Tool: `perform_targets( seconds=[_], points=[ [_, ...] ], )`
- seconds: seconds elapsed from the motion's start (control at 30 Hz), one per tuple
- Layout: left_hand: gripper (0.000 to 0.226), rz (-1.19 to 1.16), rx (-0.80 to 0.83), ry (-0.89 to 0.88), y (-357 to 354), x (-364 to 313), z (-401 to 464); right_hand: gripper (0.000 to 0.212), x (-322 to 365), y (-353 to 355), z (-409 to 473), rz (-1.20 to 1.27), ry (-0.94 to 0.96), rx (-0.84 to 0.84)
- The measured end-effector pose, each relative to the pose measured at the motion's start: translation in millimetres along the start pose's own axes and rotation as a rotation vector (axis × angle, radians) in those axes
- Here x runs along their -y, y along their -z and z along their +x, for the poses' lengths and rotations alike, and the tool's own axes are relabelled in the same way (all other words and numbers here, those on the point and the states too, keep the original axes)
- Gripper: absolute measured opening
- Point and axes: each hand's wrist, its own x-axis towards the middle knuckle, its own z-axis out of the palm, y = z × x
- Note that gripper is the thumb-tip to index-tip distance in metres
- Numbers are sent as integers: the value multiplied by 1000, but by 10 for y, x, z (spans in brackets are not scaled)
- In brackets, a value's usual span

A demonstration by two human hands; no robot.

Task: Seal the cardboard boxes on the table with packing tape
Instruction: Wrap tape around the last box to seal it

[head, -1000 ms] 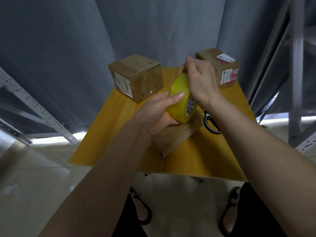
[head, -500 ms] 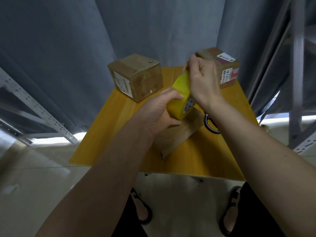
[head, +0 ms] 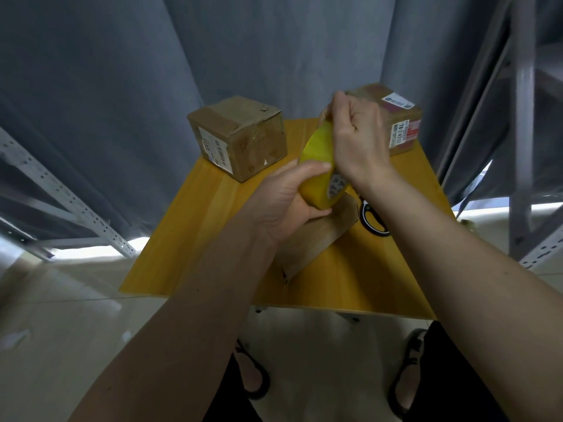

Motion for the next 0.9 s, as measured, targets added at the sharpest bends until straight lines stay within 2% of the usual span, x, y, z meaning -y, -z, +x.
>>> perform_targets(
  seconds=[0.17, 0.5, 0.63, 0.8, 0.9],
  points=[
    [65, 37, 10, -1, 30, -8, -62, 45, -9, 11, -12, 46, -31, 27],
    [39, 90, -5, -27, 21, -37, -84, 47, 30, 5, 21, 12, -5, 25],
    [43, 194, -33, -42, 48, -43, -92, 45, 11, 8, -21, 40, -31, 46],
    [33, 338, -4, -78, 82, -53, -132, 45, 4, 17, -36, 83, -82, 63],
    [40, 354, 29, -68, 110, -80, -147, 46, 2, 18, -33, 104, -101, 66]
  ],
)
